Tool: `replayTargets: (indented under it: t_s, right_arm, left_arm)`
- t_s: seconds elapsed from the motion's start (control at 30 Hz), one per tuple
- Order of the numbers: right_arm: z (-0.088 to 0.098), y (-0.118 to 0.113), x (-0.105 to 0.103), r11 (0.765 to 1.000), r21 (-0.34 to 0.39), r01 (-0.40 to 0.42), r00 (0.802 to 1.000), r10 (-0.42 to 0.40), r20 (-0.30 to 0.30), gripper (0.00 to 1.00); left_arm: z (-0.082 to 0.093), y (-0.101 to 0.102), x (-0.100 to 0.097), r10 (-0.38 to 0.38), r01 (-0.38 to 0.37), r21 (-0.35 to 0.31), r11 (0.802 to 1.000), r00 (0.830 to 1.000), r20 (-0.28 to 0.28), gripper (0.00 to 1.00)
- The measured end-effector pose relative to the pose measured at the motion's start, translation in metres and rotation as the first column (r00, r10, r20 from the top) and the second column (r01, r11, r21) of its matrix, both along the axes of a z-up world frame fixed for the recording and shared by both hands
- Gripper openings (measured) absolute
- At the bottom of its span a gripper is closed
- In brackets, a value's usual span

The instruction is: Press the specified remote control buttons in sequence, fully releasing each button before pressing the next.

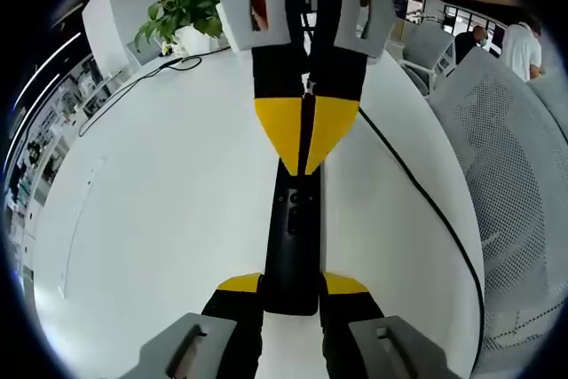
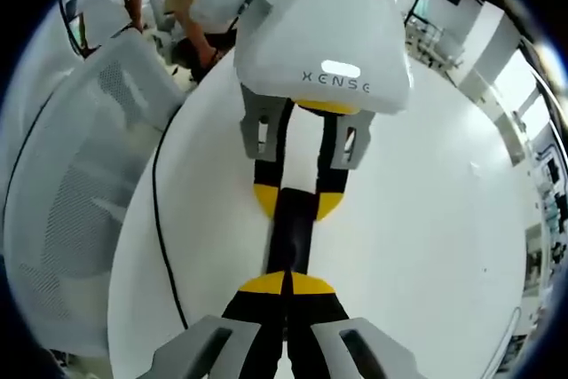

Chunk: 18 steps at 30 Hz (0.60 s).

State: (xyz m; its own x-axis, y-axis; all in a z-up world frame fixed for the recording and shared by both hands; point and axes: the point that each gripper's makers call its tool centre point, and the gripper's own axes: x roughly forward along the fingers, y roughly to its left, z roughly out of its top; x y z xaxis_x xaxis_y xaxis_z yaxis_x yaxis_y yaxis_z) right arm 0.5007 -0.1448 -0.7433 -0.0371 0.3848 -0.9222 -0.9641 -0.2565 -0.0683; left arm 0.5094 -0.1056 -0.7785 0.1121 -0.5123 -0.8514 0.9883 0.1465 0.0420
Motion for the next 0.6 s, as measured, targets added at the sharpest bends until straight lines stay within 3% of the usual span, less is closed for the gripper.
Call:
replayTargets:
  t_s: [0.23, 0.6]
  right_arm:
    - [-0.014, -0.003, -0.003, 1.0, -0.016, 0.007, 1.0, -0.008, -0.022, 0.0]
    - [-0.02, -0.001, -0.005, 1.0, -0.013, 0.008, 0.999, -0.009, -0.033, 0.0]
  left_arm:
    - [0.0, 0.0, 0.0, 0.002, -0.002, -0.009, 1.0, 1.0, -0.001, 0.23]
    - [0.0, 0.0, 0.0, 0.004, -0.004, -0.012, 1.0, 1.0, -0.001, 0.23]
